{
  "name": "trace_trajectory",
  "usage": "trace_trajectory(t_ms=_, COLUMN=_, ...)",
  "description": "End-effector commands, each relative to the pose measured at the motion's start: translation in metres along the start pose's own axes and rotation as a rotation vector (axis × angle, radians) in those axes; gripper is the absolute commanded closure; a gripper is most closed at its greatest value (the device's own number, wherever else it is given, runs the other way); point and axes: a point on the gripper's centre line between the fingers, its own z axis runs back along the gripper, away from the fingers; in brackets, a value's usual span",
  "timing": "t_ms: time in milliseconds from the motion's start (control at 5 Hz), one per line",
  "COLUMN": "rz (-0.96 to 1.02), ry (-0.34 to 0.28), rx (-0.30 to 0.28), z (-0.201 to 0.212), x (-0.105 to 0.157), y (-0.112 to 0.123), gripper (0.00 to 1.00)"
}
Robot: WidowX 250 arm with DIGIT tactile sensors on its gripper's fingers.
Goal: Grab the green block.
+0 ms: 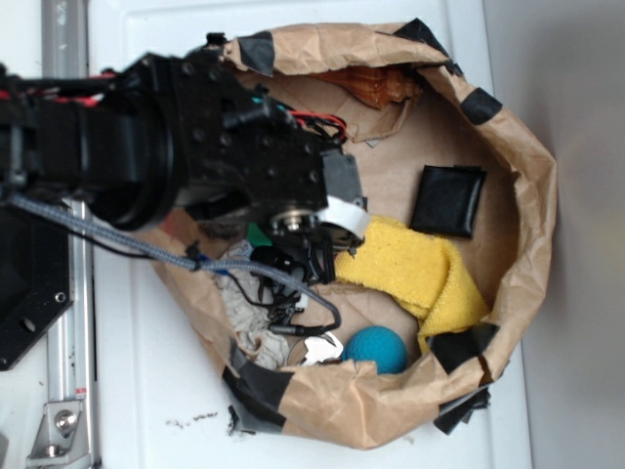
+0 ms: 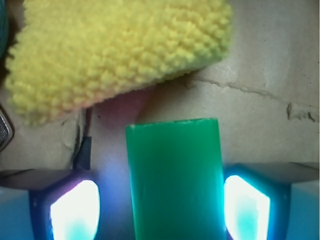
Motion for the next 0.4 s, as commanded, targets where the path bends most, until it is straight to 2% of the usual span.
trace_trajectory(t_ms=0, rz=-0.025, ry=0.025, rx=-0.042, z=-0.015, x=-0.006, y=-0.011, gripper=1.00)
trace_trajectory(t_ms=200, rz=-0.053, ry=-0.023, rx=-0.027, z=0.001, x=-0.009, y=-0.009, gripper=1.00)
